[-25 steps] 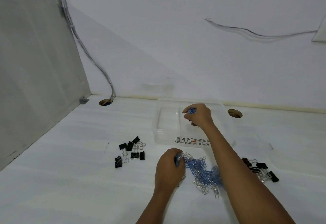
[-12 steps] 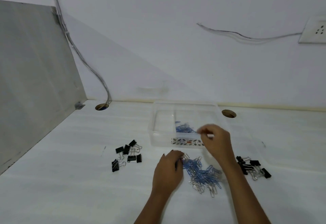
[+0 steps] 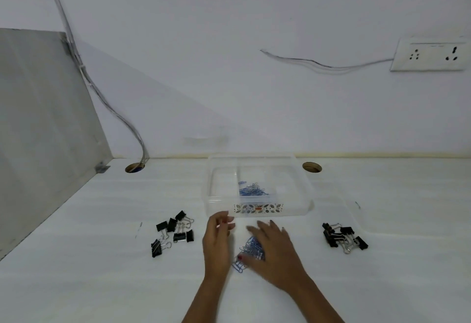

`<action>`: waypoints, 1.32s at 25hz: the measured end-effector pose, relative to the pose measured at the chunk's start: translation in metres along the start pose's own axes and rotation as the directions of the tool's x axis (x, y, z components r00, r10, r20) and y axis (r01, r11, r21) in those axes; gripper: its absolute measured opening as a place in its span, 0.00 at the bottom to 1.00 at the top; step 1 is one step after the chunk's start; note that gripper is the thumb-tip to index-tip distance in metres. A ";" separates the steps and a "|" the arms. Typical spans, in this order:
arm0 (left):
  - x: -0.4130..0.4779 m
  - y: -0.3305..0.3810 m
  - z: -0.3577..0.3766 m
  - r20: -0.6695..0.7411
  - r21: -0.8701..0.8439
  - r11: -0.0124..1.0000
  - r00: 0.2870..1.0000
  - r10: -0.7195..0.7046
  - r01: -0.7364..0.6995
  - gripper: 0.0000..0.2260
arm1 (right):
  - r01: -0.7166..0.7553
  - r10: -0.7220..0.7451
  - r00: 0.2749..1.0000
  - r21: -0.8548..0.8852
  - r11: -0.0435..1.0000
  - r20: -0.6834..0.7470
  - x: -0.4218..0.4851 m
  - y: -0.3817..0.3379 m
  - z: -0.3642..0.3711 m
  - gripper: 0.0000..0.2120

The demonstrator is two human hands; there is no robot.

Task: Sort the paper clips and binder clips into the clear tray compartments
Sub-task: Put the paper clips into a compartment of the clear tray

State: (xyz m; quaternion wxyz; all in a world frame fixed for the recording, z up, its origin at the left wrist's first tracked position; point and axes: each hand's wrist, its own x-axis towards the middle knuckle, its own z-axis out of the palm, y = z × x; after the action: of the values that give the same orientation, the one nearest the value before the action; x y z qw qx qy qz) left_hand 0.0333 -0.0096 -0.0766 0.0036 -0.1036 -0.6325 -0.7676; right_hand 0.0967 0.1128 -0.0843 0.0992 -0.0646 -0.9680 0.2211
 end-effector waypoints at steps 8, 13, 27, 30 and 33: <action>-0.008 -0.010 0.002 0.257 0.468 0.830 0.945 0.200 -0.303 0.09 | 0.128 -0.127 0.978 -0.005 0.992 -0.166 0.010 0.014 -0.004 0.22; -0.009 -0.007 0.007 0.504 0.627 0.659 0.861 0.063 -0.415 0.35 | 0.065 -0.001 0.982 0.333 0.941 -0.189 0.021 0.018 -0.033 0.07; -0.010 -0.009 0.030 0.622 0.717 0.465 0.778 -0.090 -0.520 0.44 | -0.149 0.385 0.919 0.831 0.537 -0.085 0.130 -0.005 -0.090 0.14; -0.009 -0.011 0.030 0.619 0.698 0.502 0.783 -0.063 -0.511 0.41 | -0.133 0.224 0.967 0.502 0.854 -0.123 0.153 -0.003 -0.066 0.14; -0.007 -0.014 0.031 0.596 0.667 0.567 0.803 -0.017 -0.483 0.36 | -0.095 0.094 0.995 0.216 0.972 0.015 0.159 -0.003 -0.058 0.13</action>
State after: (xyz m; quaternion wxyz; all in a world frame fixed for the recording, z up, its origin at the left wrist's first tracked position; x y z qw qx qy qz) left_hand 0.0435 0.0228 -0.0855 -0.0223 -0.3893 -0.8582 -0.3337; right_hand -0.0454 0.1611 -0.0056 0.0926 -0.0988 -0.9342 0.3300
